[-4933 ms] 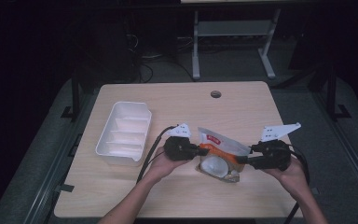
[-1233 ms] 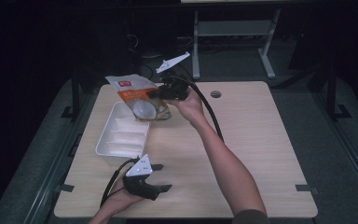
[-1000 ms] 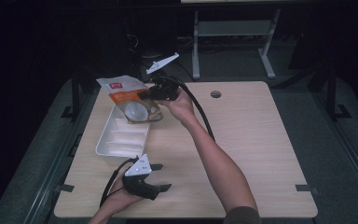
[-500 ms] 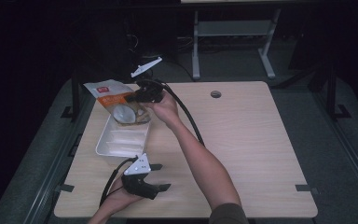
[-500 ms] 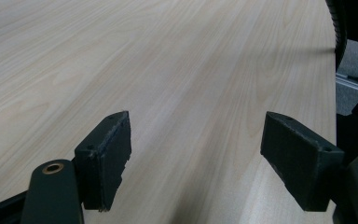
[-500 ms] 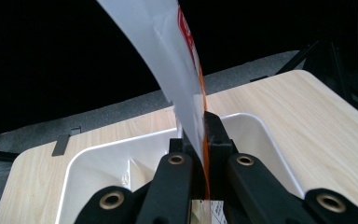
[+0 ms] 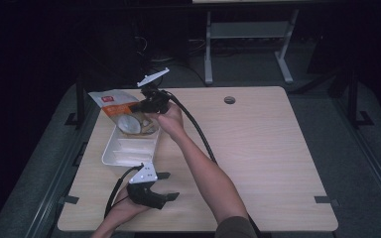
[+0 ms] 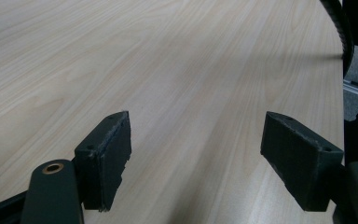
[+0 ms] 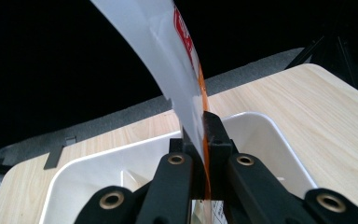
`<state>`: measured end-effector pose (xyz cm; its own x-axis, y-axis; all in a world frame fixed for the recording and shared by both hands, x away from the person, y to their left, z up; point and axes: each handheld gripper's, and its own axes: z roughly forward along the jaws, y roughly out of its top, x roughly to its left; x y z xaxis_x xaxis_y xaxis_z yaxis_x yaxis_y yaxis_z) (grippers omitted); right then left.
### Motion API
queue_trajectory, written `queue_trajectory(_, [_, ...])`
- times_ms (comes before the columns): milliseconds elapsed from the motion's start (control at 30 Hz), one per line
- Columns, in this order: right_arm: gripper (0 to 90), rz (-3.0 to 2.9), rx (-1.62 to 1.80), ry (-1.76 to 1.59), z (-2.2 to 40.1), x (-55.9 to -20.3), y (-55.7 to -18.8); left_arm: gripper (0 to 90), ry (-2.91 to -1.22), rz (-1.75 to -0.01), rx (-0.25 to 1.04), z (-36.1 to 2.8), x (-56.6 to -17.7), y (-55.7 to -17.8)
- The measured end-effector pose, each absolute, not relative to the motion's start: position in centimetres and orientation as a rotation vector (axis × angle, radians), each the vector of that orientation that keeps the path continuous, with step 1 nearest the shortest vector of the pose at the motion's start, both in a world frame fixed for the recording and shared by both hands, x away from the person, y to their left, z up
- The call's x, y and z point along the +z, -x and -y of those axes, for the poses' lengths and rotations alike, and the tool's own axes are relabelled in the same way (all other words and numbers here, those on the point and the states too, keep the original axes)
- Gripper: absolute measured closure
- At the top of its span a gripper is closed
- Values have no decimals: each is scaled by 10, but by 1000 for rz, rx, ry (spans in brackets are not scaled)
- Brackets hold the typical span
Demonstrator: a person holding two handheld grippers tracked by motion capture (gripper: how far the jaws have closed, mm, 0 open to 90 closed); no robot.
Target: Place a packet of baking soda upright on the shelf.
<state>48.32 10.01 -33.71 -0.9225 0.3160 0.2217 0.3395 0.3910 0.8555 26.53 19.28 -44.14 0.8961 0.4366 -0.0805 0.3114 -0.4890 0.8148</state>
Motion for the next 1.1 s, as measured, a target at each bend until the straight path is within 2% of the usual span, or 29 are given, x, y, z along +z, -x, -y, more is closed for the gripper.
queue_trajectory(533, [891,2489,-1647,718,-92,-379,-487,241,-2144,-517,173,-189,-443,-264])
queue_trajectory(633, [819,2492,-1625,712,-93,-380,-487,240,-2143,-517,171,-188,-443,-263])
queue_trajectory(833, [771,2599,-1494,681,-89,-384,-483,239,-2147,-517,171,-188,-443,-263])
queue_trajectory(933, [783,2661,-1421,668,-88,-389,-481,239,-2149,-514,170,-187,-443,-263])
queue_trajectory(1100, [852,2692,-1380,676,-88,-395,-481,239,-2156,-513,171,-187,-444,-264])
